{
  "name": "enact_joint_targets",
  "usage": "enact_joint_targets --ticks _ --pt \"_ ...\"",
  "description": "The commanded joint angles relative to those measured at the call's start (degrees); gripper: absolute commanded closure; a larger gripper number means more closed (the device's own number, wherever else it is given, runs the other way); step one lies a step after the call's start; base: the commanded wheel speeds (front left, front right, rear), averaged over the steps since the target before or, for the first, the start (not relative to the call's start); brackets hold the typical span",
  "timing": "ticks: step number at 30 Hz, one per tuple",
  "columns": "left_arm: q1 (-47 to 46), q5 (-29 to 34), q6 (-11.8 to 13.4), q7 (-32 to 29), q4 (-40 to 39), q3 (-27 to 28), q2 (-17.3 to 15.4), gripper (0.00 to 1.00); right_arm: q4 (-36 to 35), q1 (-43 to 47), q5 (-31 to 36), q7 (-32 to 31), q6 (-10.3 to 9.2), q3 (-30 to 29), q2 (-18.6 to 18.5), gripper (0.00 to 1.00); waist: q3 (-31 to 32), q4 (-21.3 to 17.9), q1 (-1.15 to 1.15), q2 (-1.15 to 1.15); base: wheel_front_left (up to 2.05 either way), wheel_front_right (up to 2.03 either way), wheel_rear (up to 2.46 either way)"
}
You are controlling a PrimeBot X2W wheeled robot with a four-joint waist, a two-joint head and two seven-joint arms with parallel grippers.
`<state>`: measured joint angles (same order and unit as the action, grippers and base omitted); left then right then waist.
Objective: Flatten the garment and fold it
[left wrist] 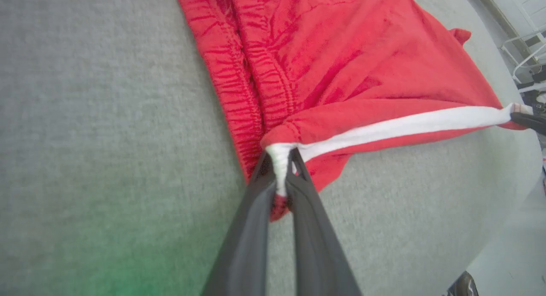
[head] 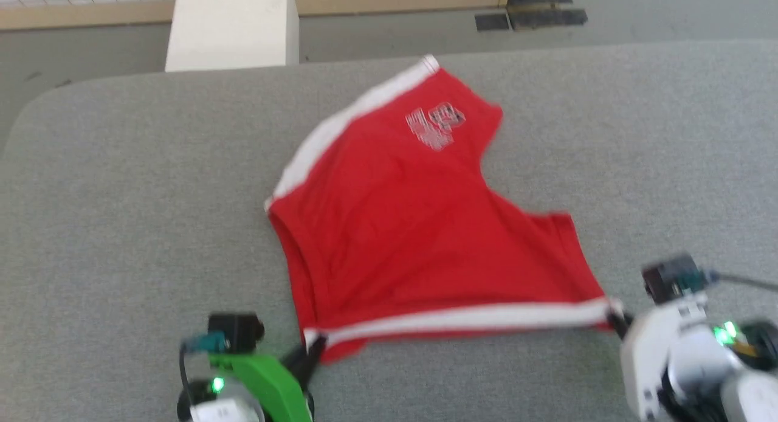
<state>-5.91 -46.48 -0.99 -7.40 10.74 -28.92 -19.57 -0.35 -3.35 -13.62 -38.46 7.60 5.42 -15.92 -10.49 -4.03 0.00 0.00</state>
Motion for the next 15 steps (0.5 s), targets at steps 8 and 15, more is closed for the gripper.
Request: enact_joint_targets --ticks 8,15 --pt "11.76 -0.47 4.03 -4.76 -11.97 -3.22 -3.89 1.0 -12.89 15.75 1.43 -7.47 -0.11 -8.48 3.34 1.0 2.5 2.25 0.0 0.0 0.0 0.0 0.0" --pt "9.86 0.37 5.35 -0.67 -17.05 -1.86 -1.04 1.0 -15.38 8.26 3.24 -2.7 -0.11 -5.72 -0.18 1.0 2.09 4.24 0.0 0.0 0.0 0.0 0.0"
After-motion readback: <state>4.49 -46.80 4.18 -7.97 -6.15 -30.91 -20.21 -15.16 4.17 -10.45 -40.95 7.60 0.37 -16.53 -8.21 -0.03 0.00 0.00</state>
